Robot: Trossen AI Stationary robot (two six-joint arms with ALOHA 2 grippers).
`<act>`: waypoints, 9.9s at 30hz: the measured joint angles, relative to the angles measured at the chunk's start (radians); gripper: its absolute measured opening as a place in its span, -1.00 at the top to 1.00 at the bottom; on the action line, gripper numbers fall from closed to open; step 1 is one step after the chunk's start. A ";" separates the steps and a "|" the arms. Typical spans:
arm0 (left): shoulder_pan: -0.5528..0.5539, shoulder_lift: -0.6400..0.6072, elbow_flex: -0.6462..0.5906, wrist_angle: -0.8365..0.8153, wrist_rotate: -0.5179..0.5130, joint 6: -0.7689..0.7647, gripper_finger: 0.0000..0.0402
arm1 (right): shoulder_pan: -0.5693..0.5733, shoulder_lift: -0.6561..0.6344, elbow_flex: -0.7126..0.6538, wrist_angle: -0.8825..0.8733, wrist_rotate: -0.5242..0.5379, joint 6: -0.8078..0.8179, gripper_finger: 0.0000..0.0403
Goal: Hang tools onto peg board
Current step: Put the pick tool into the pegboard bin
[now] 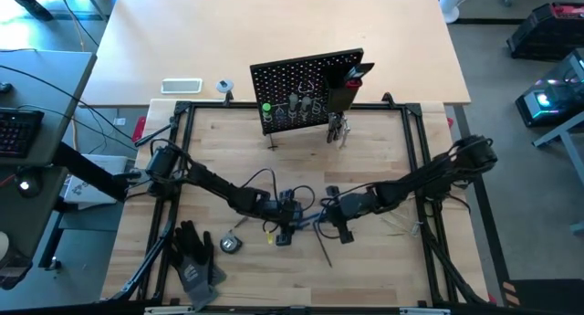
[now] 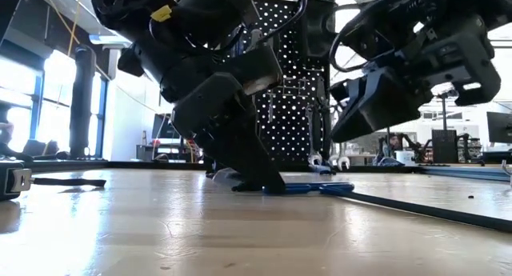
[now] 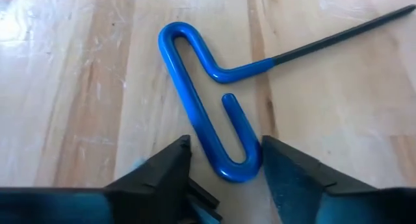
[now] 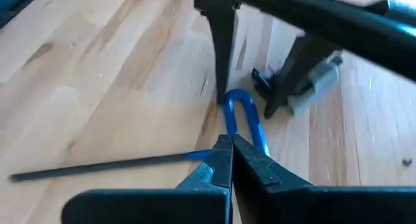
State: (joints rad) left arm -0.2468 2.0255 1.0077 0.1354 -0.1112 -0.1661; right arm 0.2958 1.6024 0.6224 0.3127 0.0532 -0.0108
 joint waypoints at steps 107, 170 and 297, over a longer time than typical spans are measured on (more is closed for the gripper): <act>0.070 0.087 0.001 0.265 0.079 0.075 0.65 | 0.078 0.008 0.012 -0.274 0.132 0.325 0.39; 0.112 0.038 -0.001 0.195 -0.129 0.254 0.35 | 0.050 0.095 -0.191 0.308 -0.057 0.381 0.32; 0.161 0.155 0.092 0.261 0.281 0.293 1.00 | -0.013 0.059 -0.075 -0.121 0.101 1.111 0.32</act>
State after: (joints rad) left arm -0.0855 2.1803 1.0994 0.3965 0.1700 0.1265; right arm 0.2829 1.6615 0.5476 0.1913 0.1539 1.1002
